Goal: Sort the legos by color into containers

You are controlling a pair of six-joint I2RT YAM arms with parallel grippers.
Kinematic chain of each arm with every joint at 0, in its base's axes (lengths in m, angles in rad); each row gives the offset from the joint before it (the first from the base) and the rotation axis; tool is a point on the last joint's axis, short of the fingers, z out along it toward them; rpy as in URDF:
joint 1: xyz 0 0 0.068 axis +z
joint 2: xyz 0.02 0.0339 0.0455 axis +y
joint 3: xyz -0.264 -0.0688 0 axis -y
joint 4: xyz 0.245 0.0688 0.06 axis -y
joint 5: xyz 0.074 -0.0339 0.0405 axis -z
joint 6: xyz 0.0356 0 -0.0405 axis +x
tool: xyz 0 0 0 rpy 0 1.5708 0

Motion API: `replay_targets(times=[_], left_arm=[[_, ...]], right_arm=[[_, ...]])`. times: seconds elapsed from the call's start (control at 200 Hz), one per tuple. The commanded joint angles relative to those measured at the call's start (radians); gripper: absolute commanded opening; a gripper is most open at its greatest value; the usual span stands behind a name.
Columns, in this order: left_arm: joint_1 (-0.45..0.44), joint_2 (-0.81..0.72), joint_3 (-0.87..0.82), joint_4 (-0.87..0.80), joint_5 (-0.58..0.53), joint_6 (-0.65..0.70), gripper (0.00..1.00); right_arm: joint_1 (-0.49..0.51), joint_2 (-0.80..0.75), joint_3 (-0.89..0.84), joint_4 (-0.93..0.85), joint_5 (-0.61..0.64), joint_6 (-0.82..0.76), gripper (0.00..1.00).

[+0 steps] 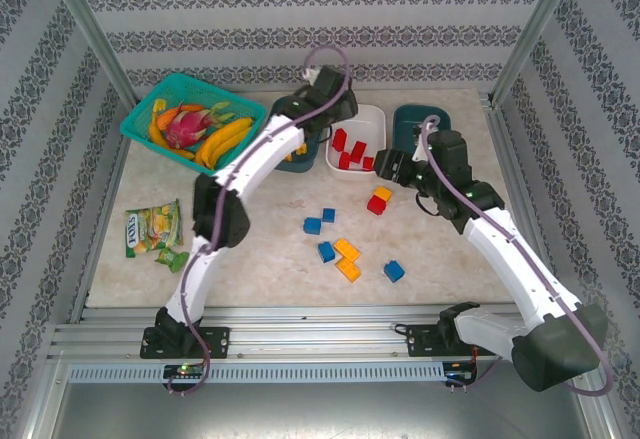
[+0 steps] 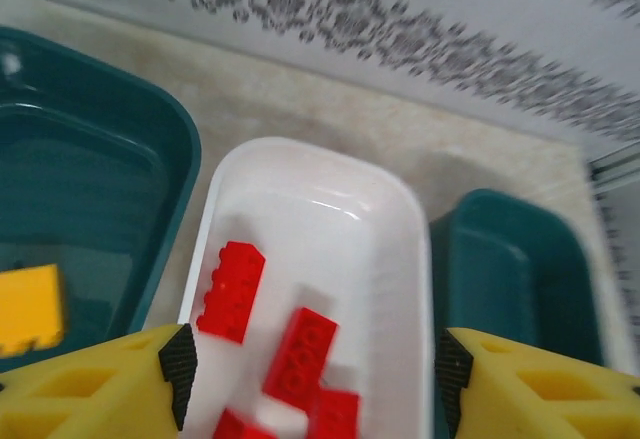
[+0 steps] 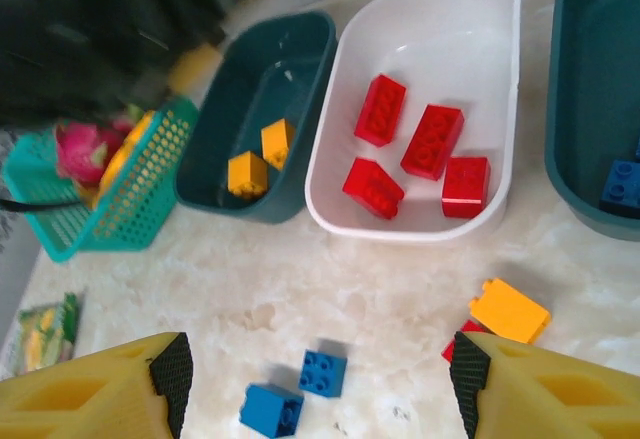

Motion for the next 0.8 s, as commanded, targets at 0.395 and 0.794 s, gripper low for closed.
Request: replay_targets(times=[0.395,0.794], left_arm=[[-0.009,-1.185,-1.343,0.037,0.261,-0.064,0.73],[-0.01,-1.548,-1.587,-0.048,0.333,-0.078,0.77]], right_arm=[[0.417,0.378,0.138,-0.226,0.116,0.223,0.77],[0.493,0.776,0.389,-0.338,0.209,0.423,0.84]])
